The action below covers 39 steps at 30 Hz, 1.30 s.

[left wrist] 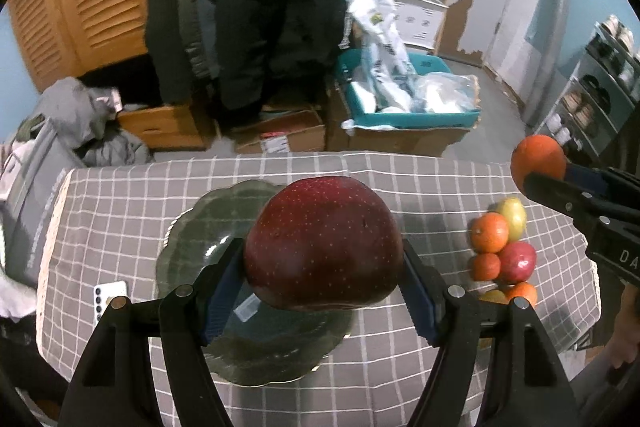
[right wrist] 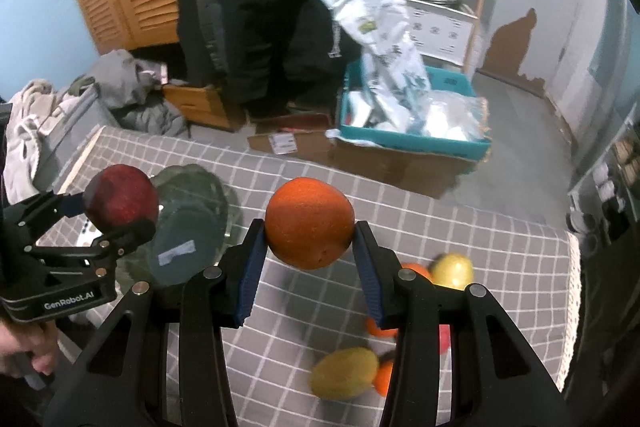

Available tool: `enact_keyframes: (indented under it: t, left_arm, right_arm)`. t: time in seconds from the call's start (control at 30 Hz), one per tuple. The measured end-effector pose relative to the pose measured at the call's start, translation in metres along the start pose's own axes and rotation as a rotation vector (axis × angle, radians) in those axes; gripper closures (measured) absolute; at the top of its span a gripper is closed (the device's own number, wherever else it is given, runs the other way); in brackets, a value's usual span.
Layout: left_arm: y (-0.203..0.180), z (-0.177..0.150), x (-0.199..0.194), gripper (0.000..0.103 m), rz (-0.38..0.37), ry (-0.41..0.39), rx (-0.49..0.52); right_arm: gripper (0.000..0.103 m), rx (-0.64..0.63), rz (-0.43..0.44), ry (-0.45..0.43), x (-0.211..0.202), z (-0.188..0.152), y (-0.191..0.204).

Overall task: Organize fruits
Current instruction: 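Lift and carry the apple and orange toward the green bowl with both tools, then lower the apple and orange into the bowl and open both tools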

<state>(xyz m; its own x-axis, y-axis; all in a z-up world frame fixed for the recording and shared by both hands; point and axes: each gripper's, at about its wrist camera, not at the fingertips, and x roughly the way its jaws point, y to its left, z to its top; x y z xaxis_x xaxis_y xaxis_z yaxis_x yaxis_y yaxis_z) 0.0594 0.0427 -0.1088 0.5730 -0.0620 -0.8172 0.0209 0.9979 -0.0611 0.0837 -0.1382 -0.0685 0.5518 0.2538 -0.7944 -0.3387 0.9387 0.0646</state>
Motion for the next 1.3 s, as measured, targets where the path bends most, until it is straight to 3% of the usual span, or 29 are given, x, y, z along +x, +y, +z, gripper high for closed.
enact_keyframes:
  t: [0.6,1.3]
  left_arm:
    - [0.097,-0.025,0.018,0.028,0.093,0.054,-0.143]
    - [0.132,-0.053,0.085,0.028,0.11,0.22,-0.209]
  right_arm:
    - [0.06,-0.107,0.117,0.056,0.052,0.03,0.096]
    - [0.06,-0.156,0.146,0.222,0.142,0.012,0.137]
